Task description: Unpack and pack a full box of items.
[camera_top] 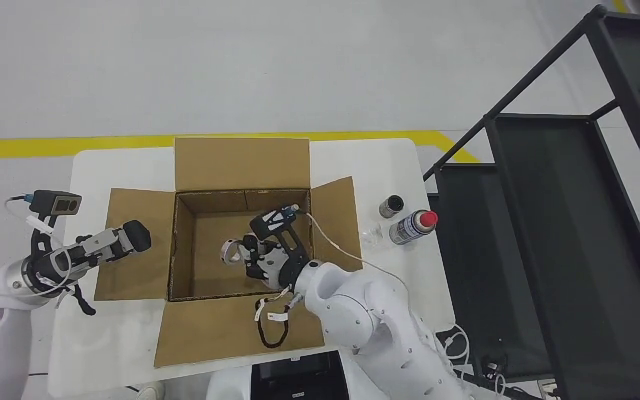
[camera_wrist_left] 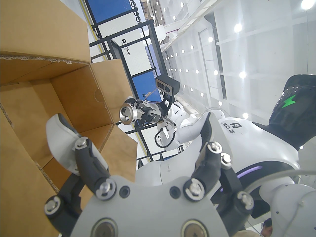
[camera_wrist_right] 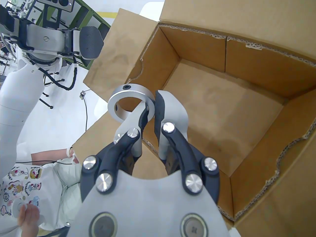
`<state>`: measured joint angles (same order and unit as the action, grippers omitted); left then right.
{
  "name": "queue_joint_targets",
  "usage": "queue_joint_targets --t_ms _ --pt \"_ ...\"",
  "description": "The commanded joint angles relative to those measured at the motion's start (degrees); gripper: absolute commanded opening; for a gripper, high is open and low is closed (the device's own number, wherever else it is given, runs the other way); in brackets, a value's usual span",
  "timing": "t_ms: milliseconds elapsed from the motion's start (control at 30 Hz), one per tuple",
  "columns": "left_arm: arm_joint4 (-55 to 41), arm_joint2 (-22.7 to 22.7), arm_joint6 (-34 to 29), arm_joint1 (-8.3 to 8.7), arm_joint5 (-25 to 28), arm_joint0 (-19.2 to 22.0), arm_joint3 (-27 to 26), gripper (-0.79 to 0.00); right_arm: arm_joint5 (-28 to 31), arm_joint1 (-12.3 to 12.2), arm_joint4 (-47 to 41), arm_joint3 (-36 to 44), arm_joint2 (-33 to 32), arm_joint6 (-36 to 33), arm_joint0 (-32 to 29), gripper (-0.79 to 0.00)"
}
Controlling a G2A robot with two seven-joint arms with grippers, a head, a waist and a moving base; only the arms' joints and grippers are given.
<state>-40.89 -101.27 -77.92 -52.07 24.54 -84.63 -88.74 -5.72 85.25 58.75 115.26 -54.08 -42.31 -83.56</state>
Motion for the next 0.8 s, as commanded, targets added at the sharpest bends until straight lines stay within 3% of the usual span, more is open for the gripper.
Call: queue_joint_targets --t_ms 0,200,333,567,767 --pt "0.00 0.00 0.00 0.00 0.00 0.00 0.00 0.000 0.00 0.00 0.00 0.00 0.00 0.00 0.00 -0.785" --pt "0.00 0.00 0.00 0.00 0.00 0.00 0.00 0.000 0.00 0.00 0.00 0.00 0.00 0.00 0.00 -0.785" --pt "0.00 0.00 0.00 0.00 0.00 0.00 0.00 0.000 2.53 -0.78 -2.90 3.59 -2.55 0.36 -3.59 -0.785" --pt "0.00 0.00 0.00 0.00 0.00 0.00 0.00 0.000 10.52 -3.60 -8.83 16.77 -15.81 -1.30 -18.10 -0.785" --pt "0.00 0.00 0.00 0.00 0.00 0.00 0.00 0.000 18.42 -5.05 -20.31 19.38 -29.58 4.84 -28.83 -0.785"
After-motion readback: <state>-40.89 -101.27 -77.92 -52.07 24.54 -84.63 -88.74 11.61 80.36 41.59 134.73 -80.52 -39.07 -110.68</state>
